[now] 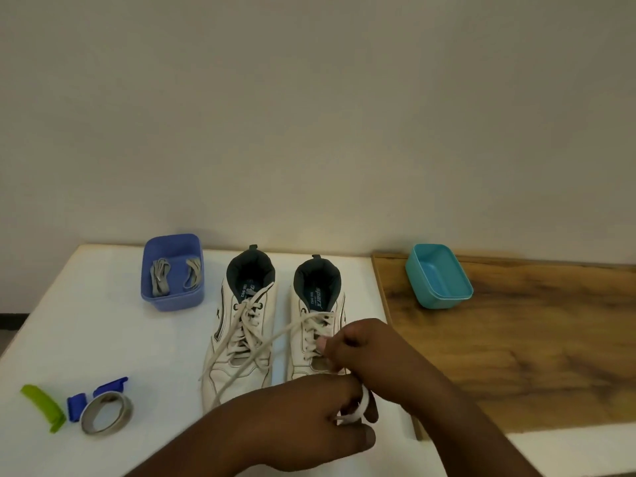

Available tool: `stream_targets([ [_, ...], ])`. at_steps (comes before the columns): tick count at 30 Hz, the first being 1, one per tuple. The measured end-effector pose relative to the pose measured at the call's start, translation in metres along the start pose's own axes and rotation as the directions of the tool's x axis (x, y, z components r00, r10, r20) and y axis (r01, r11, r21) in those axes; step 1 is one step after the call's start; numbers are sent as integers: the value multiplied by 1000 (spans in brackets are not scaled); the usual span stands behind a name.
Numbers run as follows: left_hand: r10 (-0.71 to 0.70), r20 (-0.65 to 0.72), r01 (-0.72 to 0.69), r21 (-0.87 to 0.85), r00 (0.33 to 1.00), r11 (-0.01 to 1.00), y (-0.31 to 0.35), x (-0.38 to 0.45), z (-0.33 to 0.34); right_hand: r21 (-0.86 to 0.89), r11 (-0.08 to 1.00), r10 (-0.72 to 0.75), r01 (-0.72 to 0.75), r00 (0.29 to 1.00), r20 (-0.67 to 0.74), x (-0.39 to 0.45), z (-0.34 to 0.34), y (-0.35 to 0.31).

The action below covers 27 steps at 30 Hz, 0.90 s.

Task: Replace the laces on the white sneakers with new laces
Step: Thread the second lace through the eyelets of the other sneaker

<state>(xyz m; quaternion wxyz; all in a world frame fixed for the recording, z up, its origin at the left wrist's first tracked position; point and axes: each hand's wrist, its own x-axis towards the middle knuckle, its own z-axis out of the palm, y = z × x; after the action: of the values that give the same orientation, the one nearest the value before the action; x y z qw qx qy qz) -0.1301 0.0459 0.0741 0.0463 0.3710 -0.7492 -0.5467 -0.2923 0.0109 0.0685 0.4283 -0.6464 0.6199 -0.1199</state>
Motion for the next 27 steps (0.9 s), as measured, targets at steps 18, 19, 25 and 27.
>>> stream_targets([
  [18, 132, -711, 148, 318, 691, 937, -67, 33, -38, -467, 833, -495, 296, 775, -392, -6, -19, -7],
  [19, 123, -709, 139, 300, 694, 944, -67, 31, -39, -520, 819, -516, 243, 708, -482, -3, -19, -4],
  [25, 77, -697, 52, 162, 713, 985, -61, 29, -32, -508, 854, -472, 107, 567, -675, 27, -2, 22],
  [27, 77, -705, 37, 145, 705, 989, -62, 30, -32, -516, 854, -432, 65, 639, -636, 35, 10, 30],
])
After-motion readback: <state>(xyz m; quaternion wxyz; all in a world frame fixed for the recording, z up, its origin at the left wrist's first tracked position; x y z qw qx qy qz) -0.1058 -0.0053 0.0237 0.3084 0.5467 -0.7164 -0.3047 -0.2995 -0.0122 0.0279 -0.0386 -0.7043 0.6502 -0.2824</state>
